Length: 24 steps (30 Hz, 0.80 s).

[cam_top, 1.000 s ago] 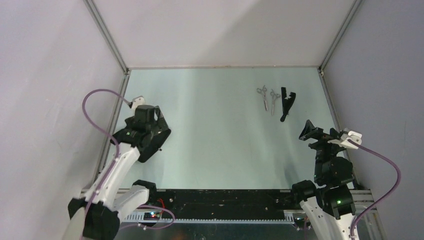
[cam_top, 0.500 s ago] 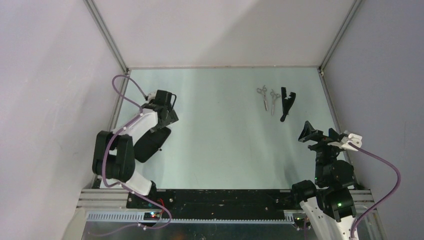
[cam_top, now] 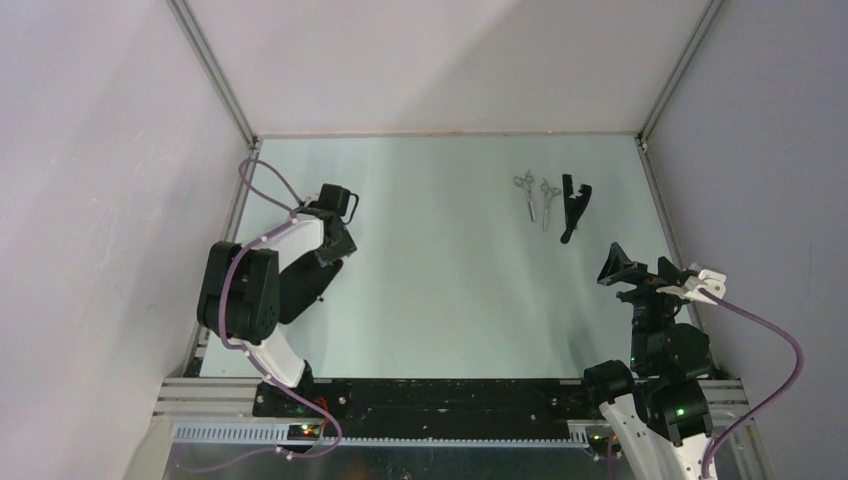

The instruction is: Sort the hair-cutting tools

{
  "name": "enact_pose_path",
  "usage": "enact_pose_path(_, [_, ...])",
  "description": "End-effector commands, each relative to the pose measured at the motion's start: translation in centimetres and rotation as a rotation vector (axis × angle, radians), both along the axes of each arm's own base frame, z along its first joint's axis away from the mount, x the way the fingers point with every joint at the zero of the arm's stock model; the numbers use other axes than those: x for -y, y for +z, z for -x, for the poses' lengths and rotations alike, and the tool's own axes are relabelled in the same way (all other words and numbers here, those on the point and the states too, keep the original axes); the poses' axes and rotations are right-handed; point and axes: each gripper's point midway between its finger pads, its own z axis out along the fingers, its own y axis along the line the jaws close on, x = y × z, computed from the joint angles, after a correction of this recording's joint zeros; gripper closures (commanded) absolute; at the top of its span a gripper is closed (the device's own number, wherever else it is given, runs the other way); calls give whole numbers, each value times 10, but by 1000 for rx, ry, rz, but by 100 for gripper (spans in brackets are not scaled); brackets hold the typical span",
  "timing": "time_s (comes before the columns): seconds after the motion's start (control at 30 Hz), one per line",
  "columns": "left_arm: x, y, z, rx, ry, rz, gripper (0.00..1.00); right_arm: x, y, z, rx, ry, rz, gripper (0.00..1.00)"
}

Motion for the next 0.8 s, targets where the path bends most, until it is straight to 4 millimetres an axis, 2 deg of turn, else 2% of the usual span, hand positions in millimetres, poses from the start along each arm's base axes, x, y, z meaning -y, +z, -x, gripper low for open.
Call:
enact_pose_path(0.0, [19, -2, -8, 26, -12, 92, 56, -1, 8, 2, 40, 11, -20, 1])
enact_pose_path(0.1, [30, -6, -5, 16, -24, 136, 70, -1, 8, 3, 42, 8, -22, 1])
enact_pose_path(0.2, [47, -5, -8, 24, -54, 182, 88, -1, 8, 3, 41, 8, -21, 1])
enact_pose_path(0.3, [70, 0, -11, 39, -91, 229, 98, -1, 8, 3, 43, 11, -22, 1])
enact_pose_path(0.47, [119, 7, -18, 61, -139, 366, 100, 0, 8, 3, 45, 7, -22, 1])
enact_pose_path(0.67, [209, 34, -24, 104, -251, 537, 100, 0, 9, 4, 46, 8, -21, 1])
enact_pose_path(0.77, [245, 45, -26, 123, -285, 615, 100, -1, 8, 4, 45, 10, -22, 1])
